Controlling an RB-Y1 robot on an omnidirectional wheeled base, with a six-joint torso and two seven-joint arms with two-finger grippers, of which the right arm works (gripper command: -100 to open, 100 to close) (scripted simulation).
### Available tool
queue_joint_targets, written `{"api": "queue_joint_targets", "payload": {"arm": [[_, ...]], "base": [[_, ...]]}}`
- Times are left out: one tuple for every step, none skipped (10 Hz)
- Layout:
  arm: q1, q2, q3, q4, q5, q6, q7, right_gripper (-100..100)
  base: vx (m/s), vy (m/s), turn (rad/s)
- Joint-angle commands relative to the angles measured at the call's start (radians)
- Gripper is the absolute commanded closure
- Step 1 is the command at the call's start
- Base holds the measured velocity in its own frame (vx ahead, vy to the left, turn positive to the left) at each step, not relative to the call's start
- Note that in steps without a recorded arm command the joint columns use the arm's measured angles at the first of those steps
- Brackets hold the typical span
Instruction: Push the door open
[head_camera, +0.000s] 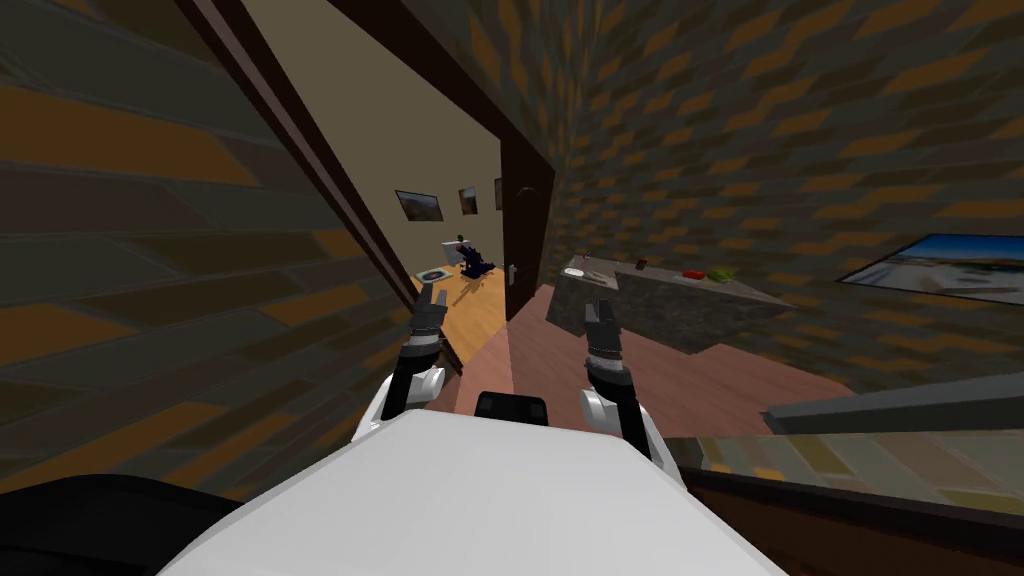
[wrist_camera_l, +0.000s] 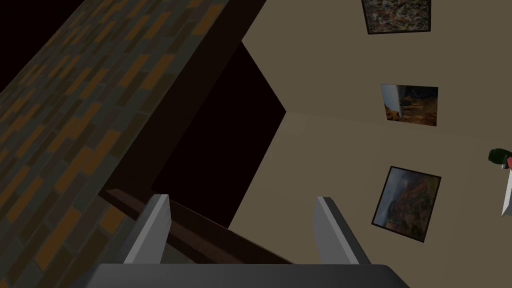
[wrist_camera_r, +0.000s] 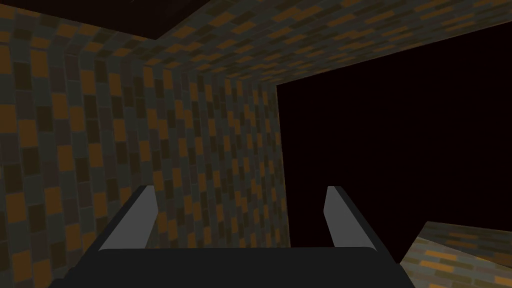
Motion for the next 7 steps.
{"api": "queue_joint_targets", "payload": {"arm": [[-0.019, -0.007, 0.006, 0.033, -0.001, 0.008, -0.011, -100], [-0.028, -0.01, 0.012, 0.05, -0.001, 0.014, -0.016, -100], [-0.039, -0.013, 0.019, 0.069, 0.0, 0.021, -0.022, -100], [-0.051, -0.015, 0.026, 0.089, 0.001, 0.028, -0.028, -100], [-0.062, -0.018, 0.033, 0.109, 0.001, 0.035, -0.033, -100], [-0.073, -0.021, 0.041, 0.128, 0.002, 0.042, -0.039, -100], [-0.086, -0.022, 0.048, 0.15, 0.003, 0.049, -0.046, -100]], "base": [[0.172, -0.056, 0.126], [0.148, -0.059, 0.105], [0.151, -0.08, 0.121], [0.159, -0.087, 0.137], [0.169, -0.064, 0.148], [0.187, -0.092, 0.129], [0.197, -0.113, 0.122]]}}
